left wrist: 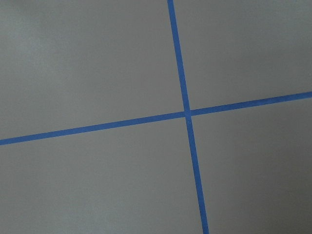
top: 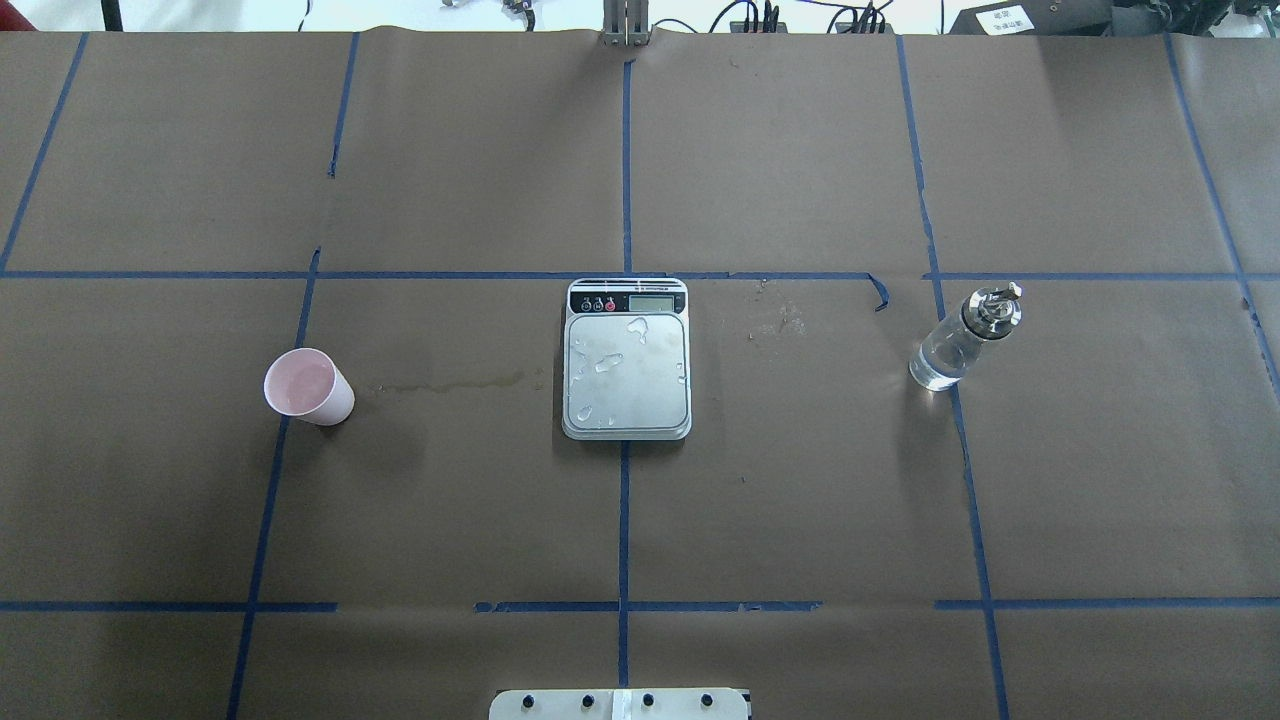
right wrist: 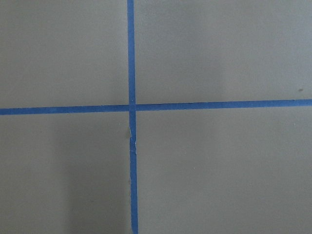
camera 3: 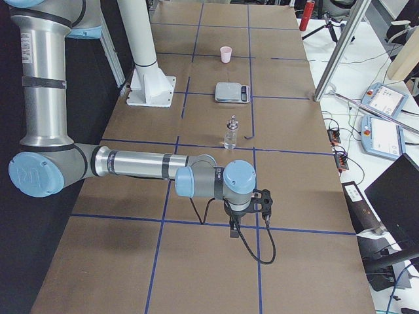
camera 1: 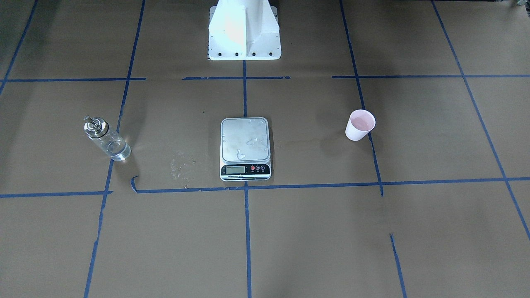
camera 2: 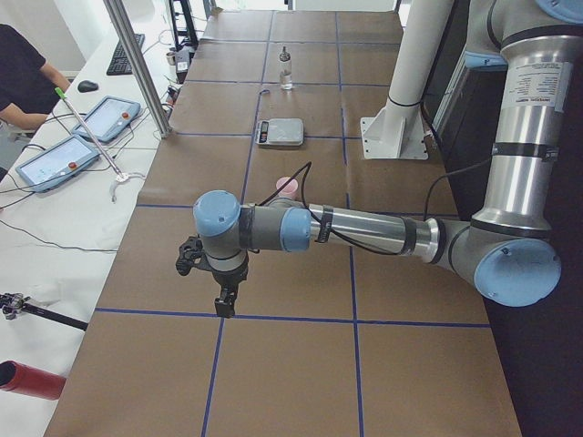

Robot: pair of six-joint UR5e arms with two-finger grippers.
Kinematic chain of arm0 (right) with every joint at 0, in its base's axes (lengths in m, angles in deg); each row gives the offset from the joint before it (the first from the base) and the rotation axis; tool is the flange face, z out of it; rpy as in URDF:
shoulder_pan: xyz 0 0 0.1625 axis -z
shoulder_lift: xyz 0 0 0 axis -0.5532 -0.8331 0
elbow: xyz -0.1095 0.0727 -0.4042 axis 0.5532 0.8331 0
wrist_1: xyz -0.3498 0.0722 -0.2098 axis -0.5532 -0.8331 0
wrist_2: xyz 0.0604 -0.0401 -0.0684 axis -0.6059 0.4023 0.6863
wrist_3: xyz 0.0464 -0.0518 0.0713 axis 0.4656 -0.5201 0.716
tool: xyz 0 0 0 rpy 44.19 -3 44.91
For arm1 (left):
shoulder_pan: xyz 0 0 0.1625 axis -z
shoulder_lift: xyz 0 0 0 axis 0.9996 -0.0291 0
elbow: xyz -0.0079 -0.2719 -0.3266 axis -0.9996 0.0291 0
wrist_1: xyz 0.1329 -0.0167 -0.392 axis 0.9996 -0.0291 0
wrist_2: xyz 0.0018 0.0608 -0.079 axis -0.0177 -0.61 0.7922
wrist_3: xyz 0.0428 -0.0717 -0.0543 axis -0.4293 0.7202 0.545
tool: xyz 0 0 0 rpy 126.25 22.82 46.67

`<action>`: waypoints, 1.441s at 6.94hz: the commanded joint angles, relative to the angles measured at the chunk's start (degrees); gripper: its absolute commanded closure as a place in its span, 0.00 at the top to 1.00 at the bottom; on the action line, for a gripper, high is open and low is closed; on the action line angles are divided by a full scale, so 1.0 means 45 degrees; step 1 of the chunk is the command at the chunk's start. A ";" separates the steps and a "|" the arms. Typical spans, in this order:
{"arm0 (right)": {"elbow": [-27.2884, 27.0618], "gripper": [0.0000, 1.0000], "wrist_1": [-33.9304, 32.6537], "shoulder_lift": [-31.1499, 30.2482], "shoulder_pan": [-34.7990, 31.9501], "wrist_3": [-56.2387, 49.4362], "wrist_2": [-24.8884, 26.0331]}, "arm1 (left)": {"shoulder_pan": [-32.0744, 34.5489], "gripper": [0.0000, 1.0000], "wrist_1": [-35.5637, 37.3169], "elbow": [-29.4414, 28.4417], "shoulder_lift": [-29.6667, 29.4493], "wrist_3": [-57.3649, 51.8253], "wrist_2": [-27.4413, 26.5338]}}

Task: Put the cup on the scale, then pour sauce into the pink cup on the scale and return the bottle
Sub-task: 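Move the left gripper down to the pink cup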

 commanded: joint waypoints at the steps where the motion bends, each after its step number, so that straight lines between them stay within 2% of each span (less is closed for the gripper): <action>1: -0.0037 1.00 0.0065 0.0025 0.0000 0.0055 -0.0110 | 0.0019 1.00 0.0056 0.0381 -0.0072 0.0000 0.0020; 2: -0.0018 1.00 0.0065 0.0025 0.0000 0.0035 -0.0189 | 0.0020 1.00 -0.0001 0.0675 -0.0305 -0.0019 0.0213; 3: -0.0153 1.00 0.0065 0.0025 0.0000 0.0055 -0.0364 | -0.0058 1.00 -0.0176 0.0813 -0.1274 0.0019 0.0312; 4: -0.0154 1.00 0.0084 0.0044 0.0000 0.0074 -0.0501 | -0.1141 1.00 -0.0990 0.1259 -0.1574 0.0754 0.1144; 5: -0.0173 1.00 0.0394 0.0296 0.0020 0.0055 -0.0502 | -0.2235 1.00 -0.2042 0.1612 -0.1809 0.2850 0.2042; 6: -0.0270 1.00 0.0571 0.0299 0.0020 0.0093 -0.0579 | -0.2942 1.00 -0.2575 0.1925 -0.2004 0.4901 0.2438; 7: -0.0097 1.00 0.0553 0.0279 0.0020 0.0074 -0.0522 | -0.3568 1.00 -0.2793 0.1560 -0.2567 0.8112 0.2906; 8: 0.0001 1.00 0.0572 0.0221 0.0116 0.0094 -0.0541 | -0.5198 1.00 -0.3394 0.2117 -0.2669 1.0755 0.2002; 9: 0.0021 1.00 0.0592 0.0220 0.0117 0.0113 -0.0618 | -0.6394 1.00 -0.3400 0.3070 -0.2400 1.2560 0.0252; 10: 0.0022 1.00 0.0573 0.0240 0.0117 0.0152 -0.0639 | -0.7392 1.00 -0.3458 0.3679 -0.1643 1.3738 -0.0016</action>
